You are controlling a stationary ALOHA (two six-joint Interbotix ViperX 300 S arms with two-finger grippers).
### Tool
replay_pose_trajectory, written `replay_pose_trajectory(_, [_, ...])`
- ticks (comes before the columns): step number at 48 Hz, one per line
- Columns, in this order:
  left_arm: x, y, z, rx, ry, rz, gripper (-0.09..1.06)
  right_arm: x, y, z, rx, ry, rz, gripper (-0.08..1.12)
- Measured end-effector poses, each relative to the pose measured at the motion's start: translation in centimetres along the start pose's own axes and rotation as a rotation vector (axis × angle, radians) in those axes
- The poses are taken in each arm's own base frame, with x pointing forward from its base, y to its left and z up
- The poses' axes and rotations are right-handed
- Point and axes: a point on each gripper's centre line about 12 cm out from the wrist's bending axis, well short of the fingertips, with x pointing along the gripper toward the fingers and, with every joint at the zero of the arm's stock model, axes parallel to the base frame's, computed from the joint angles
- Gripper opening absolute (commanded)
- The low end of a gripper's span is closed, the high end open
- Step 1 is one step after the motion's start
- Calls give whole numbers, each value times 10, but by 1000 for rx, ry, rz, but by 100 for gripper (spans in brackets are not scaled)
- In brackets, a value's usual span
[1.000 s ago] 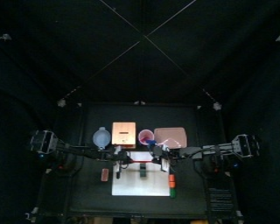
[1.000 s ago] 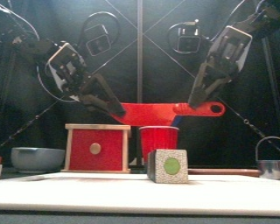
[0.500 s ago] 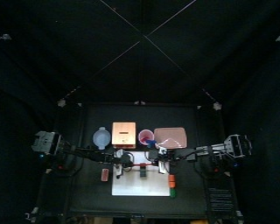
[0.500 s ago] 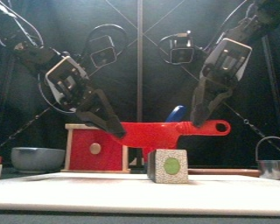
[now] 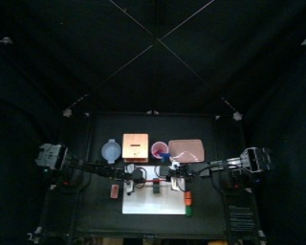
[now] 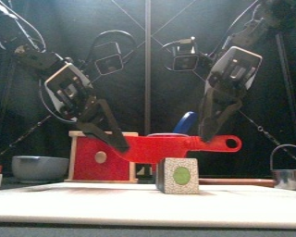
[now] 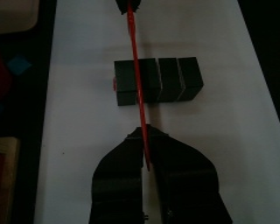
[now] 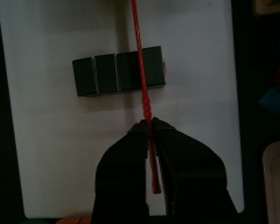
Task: Cut the sushi into 4 pieces with the knife
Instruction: Cut the sushi into 4 pieces
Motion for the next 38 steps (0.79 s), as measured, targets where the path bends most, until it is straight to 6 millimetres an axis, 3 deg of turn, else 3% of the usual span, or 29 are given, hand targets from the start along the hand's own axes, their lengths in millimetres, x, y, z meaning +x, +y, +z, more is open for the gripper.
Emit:
replay_pose_trajectory(16, [-7, 0, 13, 31, -40, -6, 40, -21, 0, 6, 0, -54, 3, 34])
replay_pose_trajectory(38, [11, 8, 6, 45, -5, 9, 40, -13, -8, -9, 16, -13, -11, 34])
